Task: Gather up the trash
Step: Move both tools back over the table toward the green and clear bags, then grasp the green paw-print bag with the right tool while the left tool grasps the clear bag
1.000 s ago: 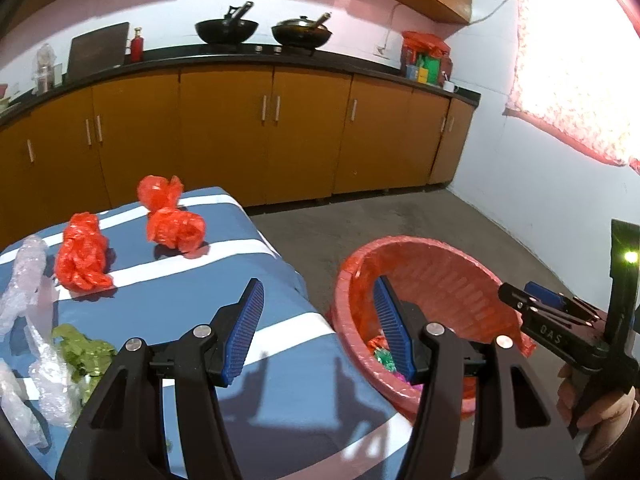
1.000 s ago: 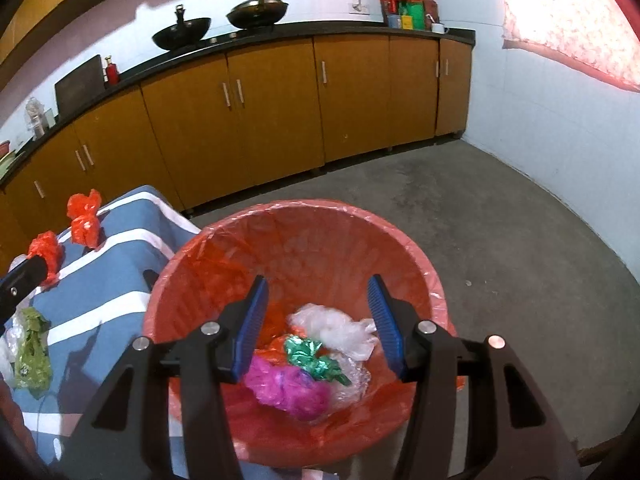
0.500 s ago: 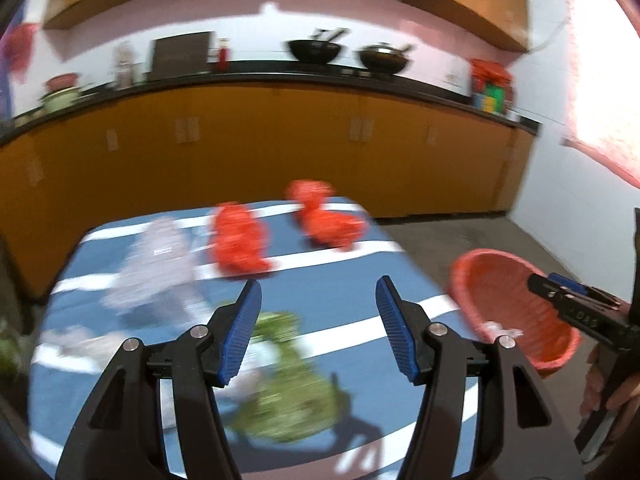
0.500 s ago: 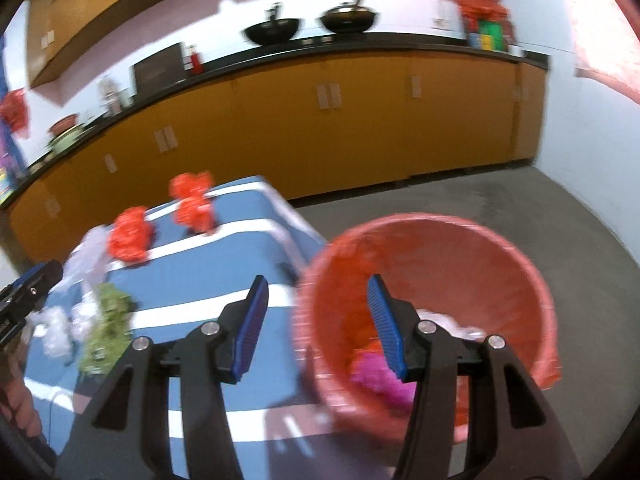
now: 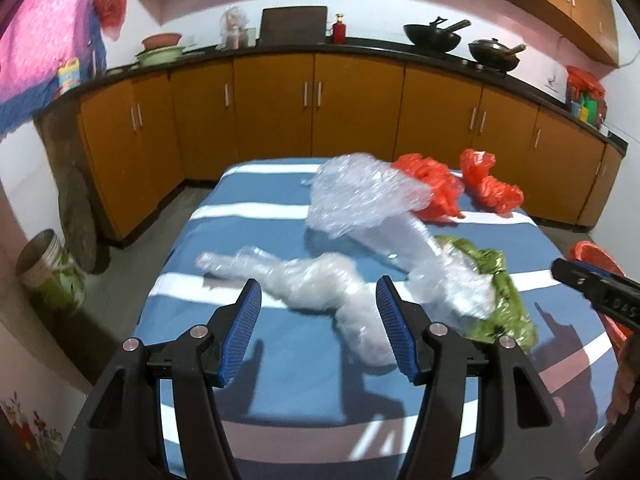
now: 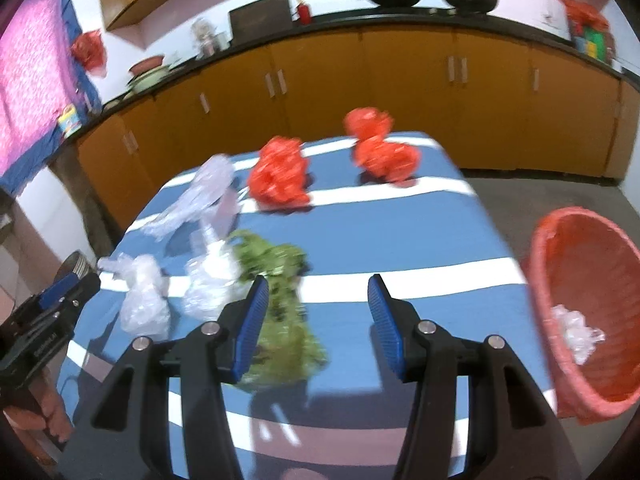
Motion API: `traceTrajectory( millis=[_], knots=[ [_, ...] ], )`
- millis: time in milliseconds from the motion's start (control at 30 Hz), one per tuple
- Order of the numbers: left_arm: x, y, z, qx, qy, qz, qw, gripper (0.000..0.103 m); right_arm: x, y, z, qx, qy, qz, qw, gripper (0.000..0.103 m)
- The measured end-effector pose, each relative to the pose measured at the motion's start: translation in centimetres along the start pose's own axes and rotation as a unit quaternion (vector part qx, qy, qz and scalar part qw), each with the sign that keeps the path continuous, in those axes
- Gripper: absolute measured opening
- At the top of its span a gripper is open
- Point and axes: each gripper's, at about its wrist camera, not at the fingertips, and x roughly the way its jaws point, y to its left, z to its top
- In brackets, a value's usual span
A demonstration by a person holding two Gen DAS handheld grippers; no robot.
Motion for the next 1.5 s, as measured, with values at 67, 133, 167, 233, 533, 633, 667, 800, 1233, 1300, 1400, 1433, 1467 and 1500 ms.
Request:
traceTrajectory(
  millis=[67,133,167,233,533,633,667,800,1233,1300,1400,1433,1467,1500],
  knots=[
    [0.2,0.2,-0.3,-0.003,0.005,-0.001,1.0000,0.060,0.9,1.1,-0.2,-0.008,0.009,0.002,1.000,0.051],
    [0.2,0.3,-0.5,-0.005,0.008,-0.003,0.9999,0.060,1.9,2.1,-0.3,-0.018,0.019,0.000,1.000,0.051],
    [0.3,0.4,-0.5,-0.007,0.009,-0.004,0.9999,0.060,2.3,2.5,-0.4,-0.021,0.023,0.000,1.000,0.051],
    [0.5,0.6,-0.6,-0.010,0.011,-0.009,0.9999,0.060,3.2,2.9,-0.6,-0.027,0.032,-0.004,0.999,0.050],
    [1.1,0.2,-0.9,-0.009,0.016,-0.021,0.9996,0.060,5.1,2.3,-1.8,-0.033,0.066,-0.021,0.997,0.023],
    [1.2,-0.2,-0.8,-0.008,0.018,-0.024,0.9995,0.060,5.0,2.1,-1.7,-0.036,0.064,-0.026,0.997,0.013],
    [1.2,-0.3,-0.8,-0.007,0.019,-0.025,0.9995,0.060,4.9,2.0,-1.7,-0.036,0.062,-0.027,0.997,0.012],
    [1.4,-0.8,-0.8,-0.003,0.020,-0.029,0.9994,0.060,4.2,0.7,-1.0,-0.025,0.045,-0.043,0.998,0.012],
    [3.5,-2.6,-0.7,0.005,0.063,-0.018,0.9979,0.061,3.6,-4.6,0.1,0.027,0.026,-0.094,0.995,0.012],
    [4.0,-2.4,-0.9,-0.003,0.073,-0.014,0.9972,0.060,3.6,-4.7,0.0,0.026,0.027,-0.094,0.995,0.012],
    [4.5,-2.0,-1.3,-0.009,0.087,-0.013,0.9961,0.049,3.6,-4.8,-0.2,0.027,0.028,-0.093,0.995,0.012],
    [4.7,-1.9,-1.3,-0.010,0.091,-0.015,0.9957,0.043,3.6,-4.8,-0.2,0.027,0.027,-0.093,0.995,0.012],
    [4.8,-1.8,-1.4,-0.012,0.095,-0.017,0.9952,0.040,3.6,-4.8,-0.2,0.027,0.027,-0.093,0.995,0.012],
    [5.0,-1.7,-1.5,-0.013,0.099,-0.018,0.9948,0.034,3.6,-4.8,-0.2,0.028,0.027,-0.093,0.995,0.012]
  ],
)
